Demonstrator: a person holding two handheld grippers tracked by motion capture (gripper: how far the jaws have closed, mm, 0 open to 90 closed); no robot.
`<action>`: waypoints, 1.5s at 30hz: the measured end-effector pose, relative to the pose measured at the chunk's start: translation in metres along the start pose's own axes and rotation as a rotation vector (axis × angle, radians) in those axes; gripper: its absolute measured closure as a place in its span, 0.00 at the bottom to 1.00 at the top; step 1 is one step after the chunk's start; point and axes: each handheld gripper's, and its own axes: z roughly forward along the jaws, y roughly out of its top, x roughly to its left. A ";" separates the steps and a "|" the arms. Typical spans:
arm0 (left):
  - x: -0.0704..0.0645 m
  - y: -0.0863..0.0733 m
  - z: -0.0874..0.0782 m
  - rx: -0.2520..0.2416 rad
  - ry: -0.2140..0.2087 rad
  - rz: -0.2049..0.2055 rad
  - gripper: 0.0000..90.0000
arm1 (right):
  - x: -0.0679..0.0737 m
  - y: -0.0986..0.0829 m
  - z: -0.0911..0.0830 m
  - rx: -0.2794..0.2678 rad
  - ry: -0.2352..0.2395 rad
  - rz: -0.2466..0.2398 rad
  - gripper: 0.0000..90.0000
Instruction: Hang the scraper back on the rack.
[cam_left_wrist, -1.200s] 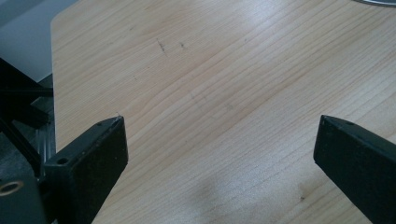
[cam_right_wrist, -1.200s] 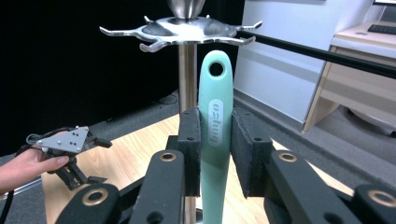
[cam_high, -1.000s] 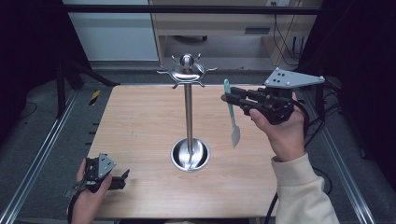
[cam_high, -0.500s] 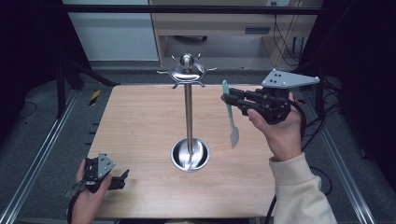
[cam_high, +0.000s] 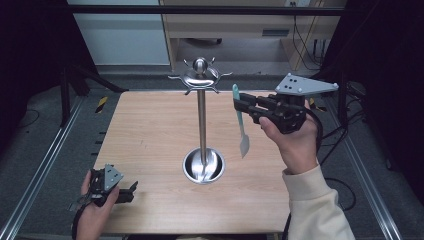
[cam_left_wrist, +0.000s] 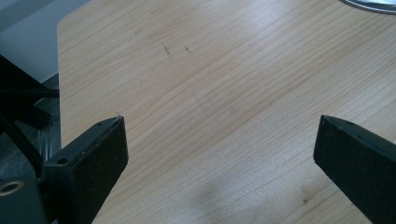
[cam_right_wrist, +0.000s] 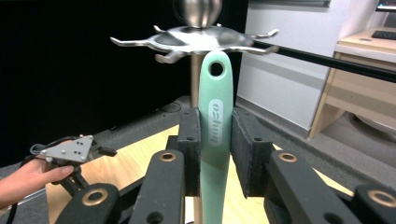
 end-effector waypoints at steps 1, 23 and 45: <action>0.000 0.000 0.000 0.000 0.000 0.000 0.03 | 0.000 0.000 0.000 0.000 0.000 0.000 0.82; 0.000 0.000 0.000 -0.002 0.000 0.002 0.03 | 0.022 0.005 0.006 -0.002 0.031 -0.026 0.82; -0.001 0.000 0.001 -0.005 -0.003 -0.001 0.03 | 0.028 0.008 0.023 0.036 0.002 -0.039 0.82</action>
